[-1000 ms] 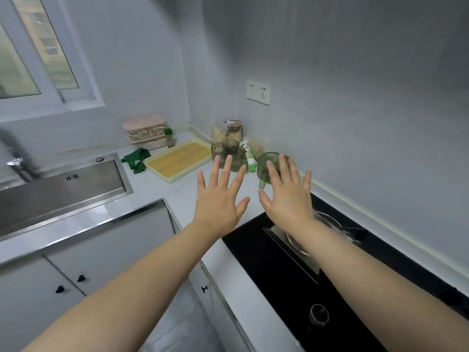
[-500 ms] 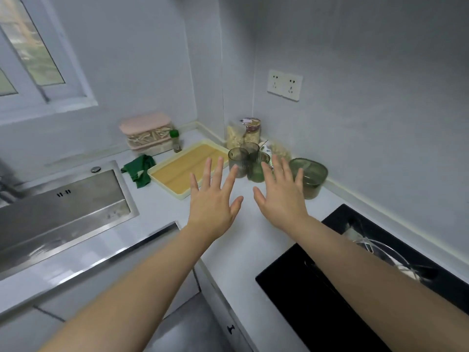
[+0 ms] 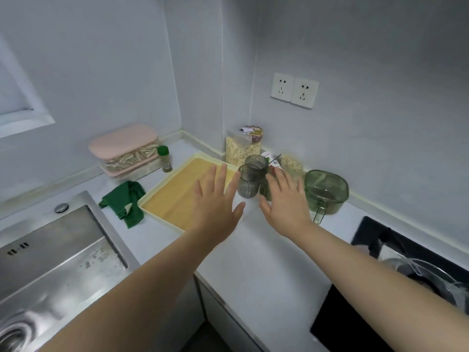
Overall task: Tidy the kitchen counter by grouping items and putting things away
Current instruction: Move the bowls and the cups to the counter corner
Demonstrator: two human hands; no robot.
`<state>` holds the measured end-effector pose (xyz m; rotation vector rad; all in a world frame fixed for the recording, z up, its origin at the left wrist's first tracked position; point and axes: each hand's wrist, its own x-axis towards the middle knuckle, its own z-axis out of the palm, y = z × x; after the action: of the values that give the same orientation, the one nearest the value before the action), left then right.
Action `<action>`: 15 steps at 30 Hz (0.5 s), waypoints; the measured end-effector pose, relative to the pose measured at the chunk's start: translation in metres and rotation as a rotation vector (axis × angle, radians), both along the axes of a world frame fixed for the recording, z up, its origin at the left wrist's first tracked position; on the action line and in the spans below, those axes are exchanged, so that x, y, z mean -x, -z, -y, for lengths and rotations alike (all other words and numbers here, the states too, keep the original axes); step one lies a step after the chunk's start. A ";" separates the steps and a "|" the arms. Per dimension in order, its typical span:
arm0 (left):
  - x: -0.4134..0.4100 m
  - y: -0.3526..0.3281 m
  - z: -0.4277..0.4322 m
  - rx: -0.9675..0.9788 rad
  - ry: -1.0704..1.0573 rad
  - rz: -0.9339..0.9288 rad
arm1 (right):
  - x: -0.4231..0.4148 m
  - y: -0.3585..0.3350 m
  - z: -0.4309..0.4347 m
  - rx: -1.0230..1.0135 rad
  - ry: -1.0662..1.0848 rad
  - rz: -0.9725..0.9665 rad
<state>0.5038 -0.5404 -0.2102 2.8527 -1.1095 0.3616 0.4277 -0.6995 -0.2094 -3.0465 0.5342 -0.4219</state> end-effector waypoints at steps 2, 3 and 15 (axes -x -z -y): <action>-0.017 0.010 0.008 -0.012 0.057 -0.053 | -0.013 0.008 0.010 -0.028 0.024 -0.007; -0.023 0.014 0.011 -0.012 0.079 -0.075 | -0.019 0.011 0.015 -0.038 0.031 -0.001; -0.122 0.058 0.098 -0.040 0.109 -0.448 | -0.100 0.054 0.109 -0.424 0.147 -0.181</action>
<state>0.6255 -0.6384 -0.2679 2.6887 -1.1722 -0.2958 0.5278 -0.8087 -0.2631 -2.6568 0.7489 -0.0242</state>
